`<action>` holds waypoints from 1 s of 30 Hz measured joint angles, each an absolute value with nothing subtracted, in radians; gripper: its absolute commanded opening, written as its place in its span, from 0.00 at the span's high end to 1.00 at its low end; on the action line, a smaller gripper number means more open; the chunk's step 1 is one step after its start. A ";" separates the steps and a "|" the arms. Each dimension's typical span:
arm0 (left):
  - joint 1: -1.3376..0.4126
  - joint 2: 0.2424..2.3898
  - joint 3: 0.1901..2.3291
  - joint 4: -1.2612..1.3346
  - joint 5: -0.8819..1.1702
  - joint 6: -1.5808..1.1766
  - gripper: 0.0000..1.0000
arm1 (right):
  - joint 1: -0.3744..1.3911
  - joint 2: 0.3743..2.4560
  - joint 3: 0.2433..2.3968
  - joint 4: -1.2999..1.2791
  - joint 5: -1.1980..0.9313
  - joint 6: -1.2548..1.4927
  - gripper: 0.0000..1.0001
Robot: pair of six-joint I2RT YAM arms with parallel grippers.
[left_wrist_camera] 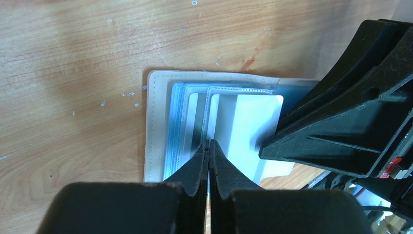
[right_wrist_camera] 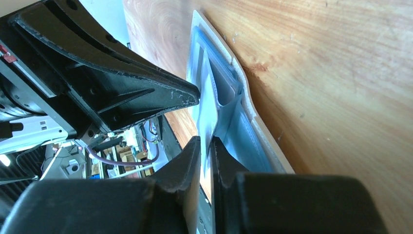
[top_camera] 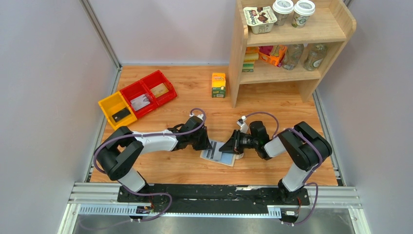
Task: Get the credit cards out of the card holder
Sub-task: Remove the credit card from the card holder.
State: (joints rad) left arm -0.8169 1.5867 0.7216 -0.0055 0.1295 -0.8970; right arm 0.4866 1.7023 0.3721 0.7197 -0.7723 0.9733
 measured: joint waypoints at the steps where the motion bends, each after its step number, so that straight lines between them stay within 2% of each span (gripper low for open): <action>1: -0.817 1.588 0.722 -0.004 0.131 -0.897 0.98 | 0.484 1.702 0.368 0.726 -0.774 0.976 0.90; 18: -0.817 1.601 0.723 0.020 0.135 -0.913 1.00 | 0.415 1.702 0.335 0.784 -0.858 0.985 0.95; 22: -0.817 1.604 0.723 0.026 0.138 -0.914 1.00 | 0.395 1.700 0.336 0.737 -0.877 0.958 1.00; 30: -0.814 1.604 0.717 0.041 0.144 -0.917 0.99 | 0.355 1.604 0.358 0.483 -0.869 0.843 1.00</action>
State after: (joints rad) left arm -0.8139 1.6039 0.7170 0.0410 0.1444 -0.9169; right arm 0.3550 1.6035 0.3576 0.4831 -0.8688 0.8433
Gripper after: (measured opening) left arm 0.007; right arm 0.006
